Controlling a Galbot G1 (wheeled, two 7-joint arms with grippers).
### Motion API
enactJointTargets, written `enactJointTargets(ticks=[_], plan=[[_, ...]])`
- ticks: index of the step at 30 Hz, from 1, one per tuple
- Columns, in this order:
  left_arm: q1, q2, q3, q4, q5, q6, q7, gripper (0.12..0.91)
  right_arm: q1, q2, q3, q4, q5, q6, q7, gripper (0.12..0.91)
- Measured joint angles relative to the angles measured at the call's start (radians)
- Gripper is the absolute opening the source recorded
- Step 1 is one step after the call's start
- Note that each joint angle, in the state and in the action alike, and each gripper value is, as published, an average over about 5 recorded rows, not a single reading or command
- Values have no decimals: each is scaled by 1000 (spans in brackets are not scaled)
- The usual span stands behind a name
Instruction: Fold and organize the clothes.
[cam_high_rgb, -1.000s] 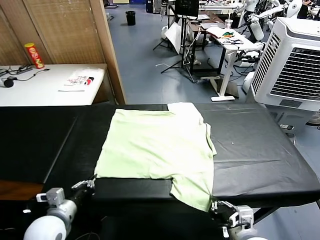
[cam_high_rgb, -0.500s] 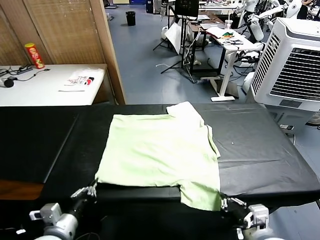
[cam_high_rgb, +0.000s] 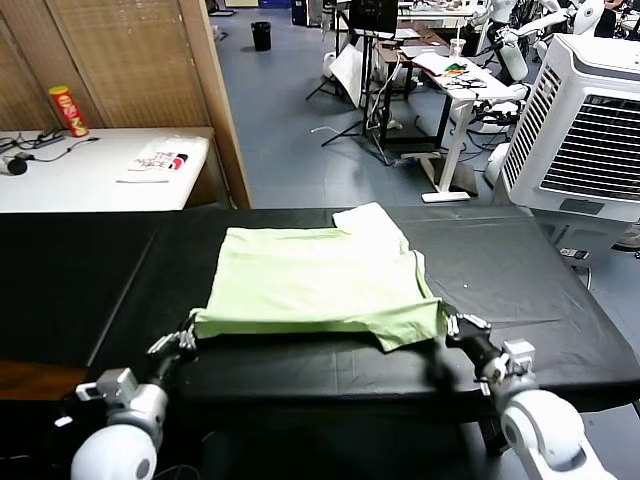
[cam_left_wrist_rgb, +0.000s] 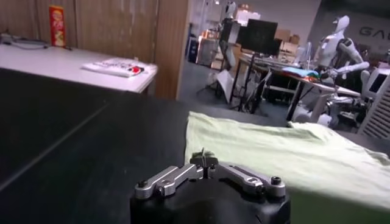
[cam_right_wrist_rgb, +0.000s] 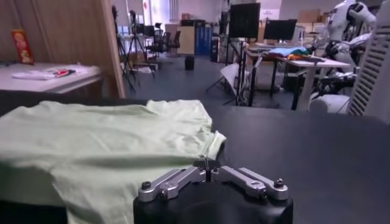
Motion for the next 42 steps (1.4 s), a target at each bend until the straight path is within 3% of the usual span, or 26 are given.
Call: enactJointTargets(ticks=[12, 16, 19, 23, 28, 30, 33, 42], plan=[[-138, 41, 41, 167, 19, -6, 10, 126, 101, 33, -78, -98, -15, 0, -13, 140], [-161, 42, 46, 196, 20, -6, 11, 138, 73, 19, -63, -66, -14, -12, -13, 299], [-164, 44, 45, 199, 21, -6, 13, 239, 32, 0, -44, -13, -4, -26, -9, 466], [-148, 52, 36, 186, 25, -6, 16, 468, -38, -22, -18, 73, 0, -43, -4, 681], [-110, 55, 21, 160, 26, -7, 20, 717, -120, -23, -3, 151, -28, -46, -6, 791], [-91, 54, 18, 150, 26, -8, 23, 776, -148, -19, -2, 167, -39, -45, -7, 795], [-65, 49, 15, 143, 26, -8, 31, 795, -178, -13, -1, 177, -51, -44, -7, 772], [-41, 39, 14, 168, -1, -6, 56, 794, -203, 1, -1, 171, -69, -40, -8, 469]])
